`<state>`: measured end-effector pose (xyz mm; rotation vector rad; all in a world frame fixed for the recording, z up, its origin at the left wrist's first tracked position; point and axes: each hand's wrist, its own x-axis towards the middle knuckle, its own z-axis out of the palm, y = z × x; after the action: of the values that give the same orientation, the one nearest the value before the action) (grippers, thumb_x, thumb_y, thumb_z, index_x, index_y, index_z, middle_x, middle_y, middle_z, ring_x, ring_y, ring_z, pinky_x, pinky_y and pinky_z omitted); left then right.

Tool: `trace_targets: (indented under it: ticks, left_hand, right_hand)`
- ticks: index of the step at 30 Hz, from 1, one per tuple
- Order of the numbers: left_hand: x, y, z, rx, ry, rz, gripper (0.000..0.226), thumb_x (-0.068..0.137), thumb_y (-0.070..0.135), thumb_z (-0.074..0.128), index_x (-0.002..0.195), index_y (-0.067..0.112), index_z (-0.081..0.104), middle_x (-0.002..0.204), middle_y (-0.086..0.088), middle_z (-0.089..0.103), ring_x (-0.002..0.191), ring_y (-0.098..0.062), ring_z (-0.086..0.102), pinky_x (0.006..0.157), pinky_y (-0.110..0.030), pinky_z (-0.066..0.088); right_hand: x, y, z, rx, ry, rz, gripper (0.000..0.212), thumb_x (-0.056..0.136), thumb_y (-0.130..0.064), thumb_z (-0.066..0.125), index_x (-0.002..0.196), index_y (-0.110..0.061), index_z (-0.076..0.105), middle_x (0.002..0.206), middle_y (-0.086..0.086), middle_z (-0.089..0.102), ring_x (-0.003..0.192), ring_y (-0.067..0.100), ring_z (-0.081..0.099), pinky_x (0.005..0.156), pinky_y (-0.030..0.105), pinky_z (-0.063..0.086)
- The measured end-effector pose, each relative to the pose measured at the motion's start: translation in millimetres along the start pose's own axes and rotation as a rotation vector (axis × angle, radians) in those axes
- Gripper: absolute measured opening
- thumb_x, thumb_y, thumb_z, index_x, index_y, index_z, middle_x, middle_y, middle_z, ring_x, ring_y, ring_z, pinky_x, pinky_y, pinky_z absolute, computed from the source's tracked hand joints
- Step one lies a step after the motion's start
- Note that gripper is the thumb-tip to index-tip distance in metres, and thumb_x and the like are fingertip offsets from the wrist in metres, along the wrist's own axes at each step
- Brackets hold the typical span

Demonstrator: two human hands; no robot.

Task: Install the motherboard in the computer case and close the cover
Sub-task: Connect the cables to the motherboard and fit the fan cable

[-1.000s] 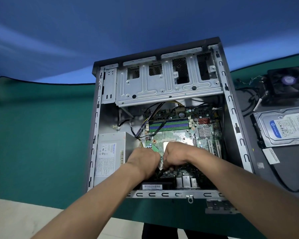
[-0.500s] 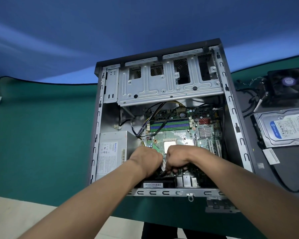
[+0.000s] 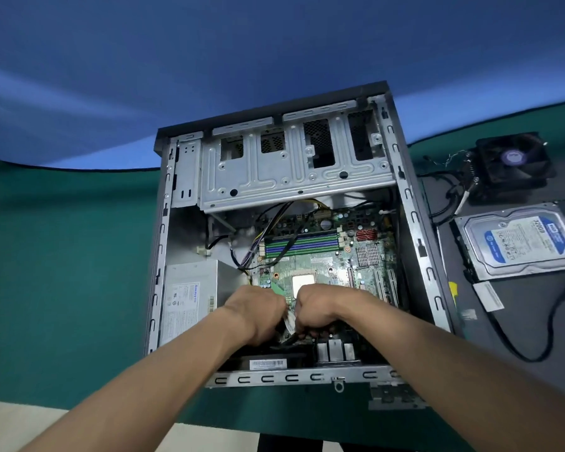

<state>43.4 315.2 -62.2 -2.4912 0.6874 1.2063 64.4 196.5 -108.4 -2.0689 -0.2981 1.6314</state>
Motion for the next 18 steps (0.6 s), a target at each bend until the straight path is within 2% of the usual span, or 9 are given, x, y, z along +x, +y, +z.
trace_targets:
  ticks: [4,8,12,18]
  left_hand:
    - [-2.6,0.2,0.5,-0.025,0.017,-0.012,0.010,0.091,0.018,0.053,0.093,0.011,0.060,0.101,-0.008,0.066,0.086,-0.022,0.055,0.080,-0.033,0.046]
    - [-3.4,0.8,0.2,-0.030,0.009,-0.021,0.012,0.091,0.018,0.054,0.097,0.010,0.060,0.104,-0.009,0.065,0.096,-0.024,0.059,0.081,-0.033,0.046]
    - [-4.1,-0.5,-1.1,-0.067,-0.014,-0.015,0.014,0.090,0.017,0.056,0.094,0.006,0.063,0.100,-0.012,0.066,0.093,-0.027,0.060,0.082,-0.035,0.048]
    - [-8.8,1.0,0.8,-0.080,0.018,-0.019,0.018,0.093,0.018,0.052,0.097,0.005,0.063,0.103,-0.012,0.066,0.097,-0.027,0.060,0.086,-0.037,0.048]
  right_hand:
    - [2.9,1.0,0.3,-0.009,0.018,-0.009,0.016,0.089,-0.007,0.061,0.073,-0.008,0.056,0.070,0.004,0.055,0.053,0.014,0.050,0.048,0.020,0.042]
    - [4.0,1.7,1.0,-0.022,0.018,-0.020,0.019,0.089,-0.007,0.060,0.071,-0.008,0.056,0.068,0.004,0.056,0.052,0.014,0.050,0.050,0.021,0.043]
    - [3.4,2.1,0.6,-0.032,-0.002,-0.032,0.017,0.089,-0.012,0.057,0.072,-0.009,0.057,0.066,0.002,0.057,0.046,0.012,0.049,0.043,0.017,0.041]
    - [3.0,2.8,2.6,-0.042,-0.006,-0.039,0.018,0.089,-0.013,0.057,0.071,-0.011,0.057,0.064,0.000,0.057,0.049,0.011,0.049,0.046,0.017,0.038]
